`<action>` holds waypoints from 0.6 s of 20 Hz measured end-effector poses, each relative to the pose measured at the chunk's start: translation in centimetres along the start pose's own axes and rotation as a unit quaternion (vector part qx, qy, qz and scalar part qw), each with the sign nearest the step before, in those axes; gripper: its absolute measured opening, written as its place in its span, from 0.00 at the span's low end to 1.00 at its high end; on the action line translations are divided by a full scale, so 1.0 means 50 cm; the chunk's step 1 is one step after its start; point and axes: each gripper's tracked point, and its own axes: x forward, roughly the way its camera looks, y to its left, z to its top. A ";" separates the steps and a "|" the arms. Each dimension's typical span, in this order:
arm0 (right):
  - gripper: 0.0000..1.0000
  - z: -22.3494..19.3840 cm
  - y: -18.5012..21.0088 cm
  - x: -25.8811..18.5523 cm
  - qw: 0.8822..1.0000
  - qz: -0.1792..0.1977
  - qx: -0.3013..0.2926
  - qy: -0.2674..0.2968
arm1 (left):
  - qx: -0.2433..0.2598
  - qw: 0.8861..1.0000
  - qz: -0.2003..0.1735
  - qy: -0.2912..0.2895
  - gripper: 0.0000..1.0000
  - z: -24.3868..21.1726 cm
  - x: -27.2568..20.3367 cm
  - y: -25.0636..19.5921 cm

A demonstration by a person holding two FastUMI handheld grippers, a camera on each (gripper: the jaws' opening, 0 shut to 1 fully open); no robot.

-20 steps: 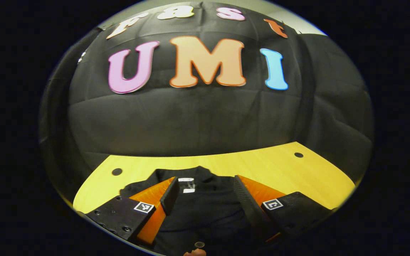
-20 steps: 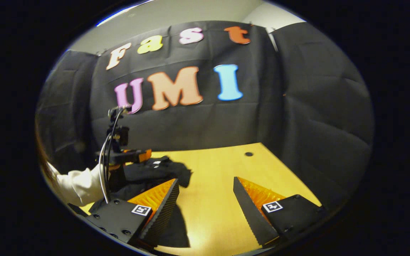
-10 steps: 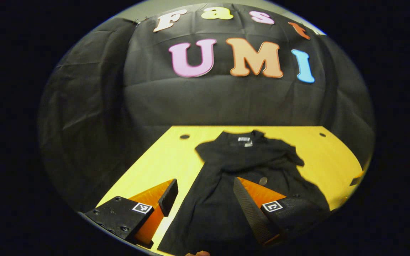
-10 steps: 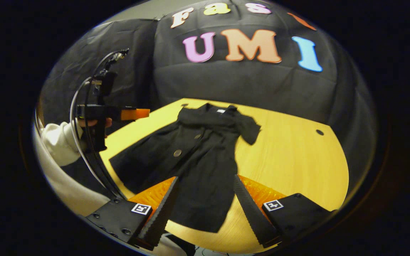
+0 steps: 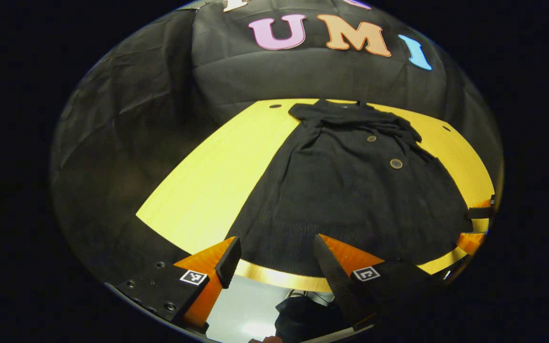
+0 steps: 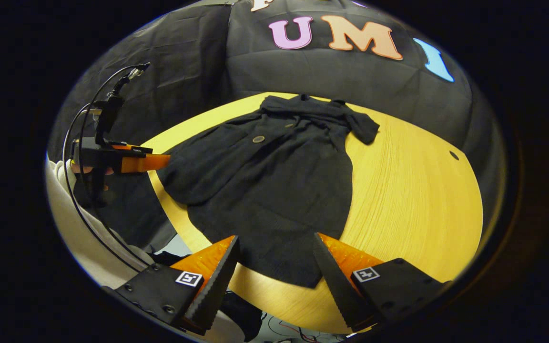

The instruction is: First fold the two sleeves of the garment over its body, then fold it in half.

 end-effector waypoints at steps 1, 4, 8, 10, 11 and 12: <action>0.98 -0.006 -0.002 0.003 1.000 -0.001 -0.002 0.006 | 0.001 1.000 0.000 0.005 0.95 -0.005 0.005 -0.001; 0.97 -0.009 -0.006 0.006 1.000 -0.004 -0.022 0.001 | 0.006 1.000 0.000 0.017 0.95 -0.018 0.009 -0.001; 0.98 -0.007 -0.003 0.012 1.000 -0.006 -0.016 -0.010 | 0.008 1.000 -0.002 0.024 0.96 -0.026 0.015 0.000; 0.97 -0.005 -0.001 0.012 1.000 -0.007 -0.015 -0.012 | -0.016 0.999 -0.016 0.026 0.96 -0.025 0.019 -0.011; 0.93 -0.005 -0.002 0.011 1.000 -0.007 -0.013 -0.012 | -0.032 0.999 -0.018 0.022 0.91 -0.022 0.021 -0.015; 0.94 -0.006 -0.002 0.014 1.000 -0.008 -0.012 -0.012 | -0.044 0.999 -0.021 0.021 0.87 -0.024 0.018 -0.019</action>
